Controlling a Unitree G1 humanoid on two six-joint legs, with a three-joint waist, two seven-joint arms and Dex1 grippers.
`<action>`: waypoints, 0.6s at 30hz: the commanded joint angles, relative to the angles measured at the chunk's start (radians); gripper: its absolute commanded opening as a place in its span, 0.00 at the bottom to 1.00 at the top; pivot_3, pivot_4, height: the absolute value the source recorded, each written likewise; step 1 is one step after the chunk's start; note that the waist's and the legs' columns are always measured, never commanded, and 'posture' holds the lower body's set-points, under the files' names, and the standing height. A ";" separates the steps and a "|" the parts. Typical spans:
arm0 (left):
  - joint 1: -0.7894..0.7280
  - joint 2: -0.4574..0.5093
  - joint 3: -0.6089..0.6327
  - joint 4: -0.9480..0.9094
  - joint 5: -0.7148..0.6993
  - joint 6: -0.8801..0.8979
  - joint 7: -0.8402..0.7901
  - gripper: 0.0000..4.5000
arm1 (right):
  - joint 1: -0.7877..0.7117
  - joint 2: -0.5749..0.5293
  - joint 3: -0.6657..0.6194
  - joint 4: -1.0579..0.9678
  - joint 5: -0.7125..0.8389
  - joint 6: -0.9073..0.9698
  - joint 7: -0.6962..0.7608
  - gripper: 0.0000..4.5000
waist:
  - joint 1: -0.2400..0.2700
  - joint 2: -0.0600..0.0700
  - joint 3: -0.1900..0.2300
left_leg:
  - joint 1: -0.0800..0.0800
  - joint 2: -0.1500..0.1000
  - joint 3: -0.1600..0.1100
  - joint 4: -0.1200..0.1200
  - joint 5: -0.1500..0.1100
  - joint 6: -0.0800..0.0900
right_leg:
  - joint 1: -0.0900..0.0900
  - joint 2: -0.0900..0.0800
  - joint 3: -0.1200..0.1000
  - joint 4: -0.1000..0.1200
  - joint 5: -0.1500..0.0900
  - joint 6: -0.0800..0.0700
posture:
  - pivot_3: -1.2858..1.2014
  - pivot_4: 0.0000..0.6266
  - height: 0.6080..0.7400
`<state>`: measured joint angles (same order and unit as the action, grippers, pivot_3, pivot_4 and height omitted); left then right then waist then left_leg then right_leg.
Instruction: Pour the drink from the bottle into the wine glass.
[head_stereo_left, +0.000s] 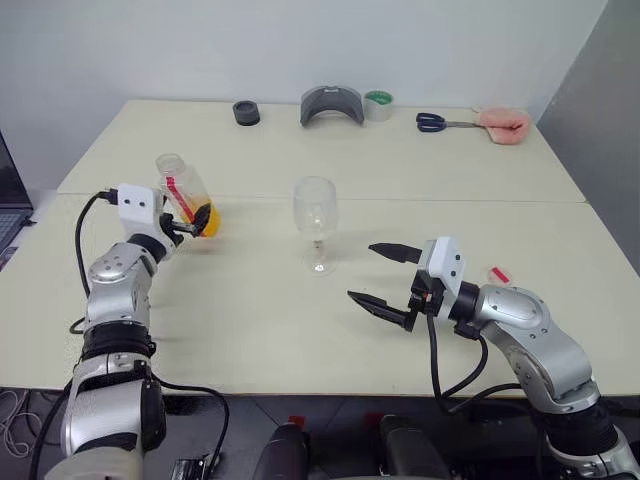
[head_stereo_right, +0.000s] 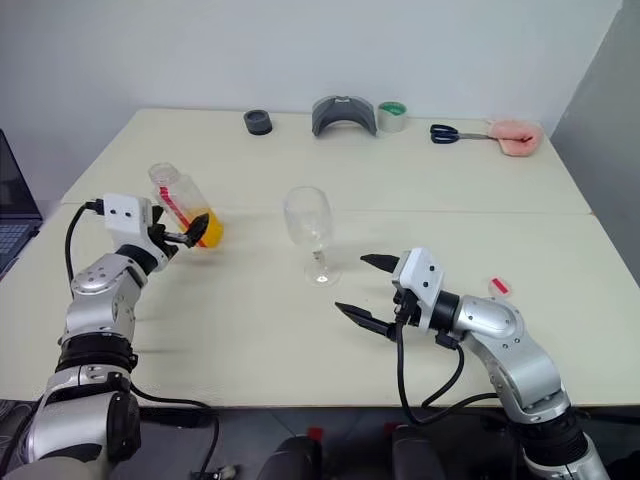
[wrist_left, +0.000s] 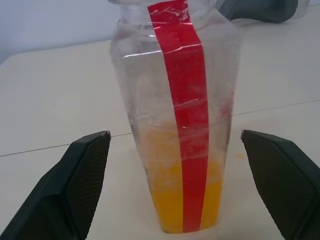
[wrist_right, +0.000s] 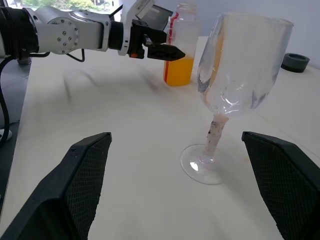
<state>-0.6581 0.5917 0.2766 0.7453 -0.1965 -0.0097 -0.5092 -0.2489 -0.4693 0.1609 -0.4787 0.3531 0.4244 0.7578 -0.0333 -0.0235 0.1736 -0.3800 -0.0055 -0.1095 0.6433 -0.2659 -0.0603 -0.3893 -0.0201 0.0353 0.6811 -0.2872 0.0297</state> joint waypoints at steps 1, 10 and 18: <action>-0.058 0.029 0.003 0.053 0.003 -0.040 -0.026 1.00 | -0.017 0.001 -0.002 -0.024 0.000 -0.022 -0.004 0.99 | 0.000 0.000 0.000 | 0.000 0.000 0.000 0.000 0.000 0.000 | 0.000 0.000 0.000 0.000 0.000 0.000 | 0.52 0.24 1.00; -0.160 0.026 -0.020 0.207 0.020 -0.088 -0.069 0.72 | -0.024 0.010 -0.001 -0.023 -0.009 -0.024 -0.004 1.00 | 0.000 0.000 0.000 | 0.000 0.000 0.000 0.000 0.000 0.000 | 0.000 0.000 -0.001 0.000 0.000 0.000 | 0.52 0.24 1.00; -0.171 0.013 -0.023 0.213 0.015 -0.098 -0.076 0.39 | -0.014 0.010 -0.009 -0.041 -0.013 -0.022 -0.015 1.00 | 0.000 0.000 0.000 | 0.000 0.000 0.000 0.001 0.000 0.000 | 0.000 0.000 -0.001 0.000 0.000 0.000 | 0.52 0.24 1.00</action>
<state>-0.8070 0.6011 0.2505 0.9855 -0.1771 -0.0939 -0.5807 -0.2570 -0.4607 0.1625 -0.4785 0.3350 0.4226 0.7512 -0.0336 -0.0236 0.1737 -0.3804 -0.0058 -0.1099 0.6438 -0.2659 -0.0603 -0.3895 -0.0200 0.0348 0.6815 -0.2871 0.0297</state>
